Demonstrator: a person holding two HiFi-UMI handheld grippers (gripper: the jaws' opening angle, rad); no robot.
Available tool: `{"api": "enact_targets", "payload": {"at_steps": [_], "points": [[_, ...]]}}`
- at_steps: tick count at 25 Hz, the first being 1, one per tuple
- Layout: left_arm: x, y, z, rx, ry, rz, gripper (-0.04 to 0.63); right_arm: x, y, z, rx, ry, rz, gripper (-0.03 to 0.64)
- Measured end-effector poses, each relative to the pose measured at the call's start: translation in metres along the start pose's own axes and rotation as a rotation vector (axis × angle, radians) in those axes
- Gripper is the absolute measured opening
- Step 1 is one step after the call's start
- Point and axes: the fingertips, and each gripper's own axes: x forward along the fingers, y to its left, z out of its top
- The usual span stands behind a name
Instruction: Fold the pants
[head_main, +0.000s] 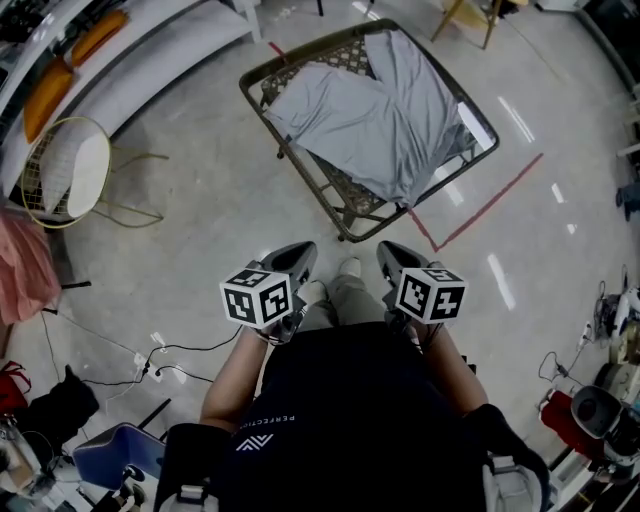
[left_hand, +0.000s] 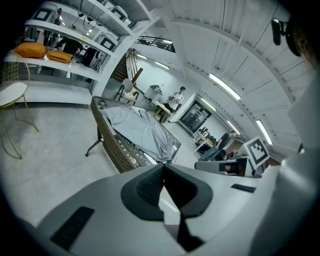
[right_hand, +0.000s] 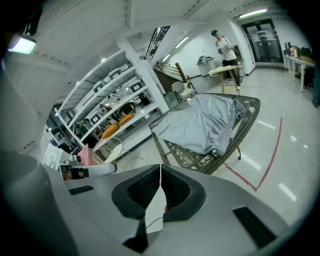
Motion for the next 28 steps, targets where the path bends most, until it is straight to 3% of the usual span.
{"api": "enact_targets", "payload": {"at_steps": [10,28], "points": [[0.028,0.011,0.038,0.032,-0.011,0.064,0.008,0.028,-0.017,0.052,-0.078,-0.004,0.048,0.035],[0.103,0.01,0.073,0.11,0.031,0.077,0.008,0.023,-0.08,0.085,-0.032,-0.071,0.026,0.036]]}}
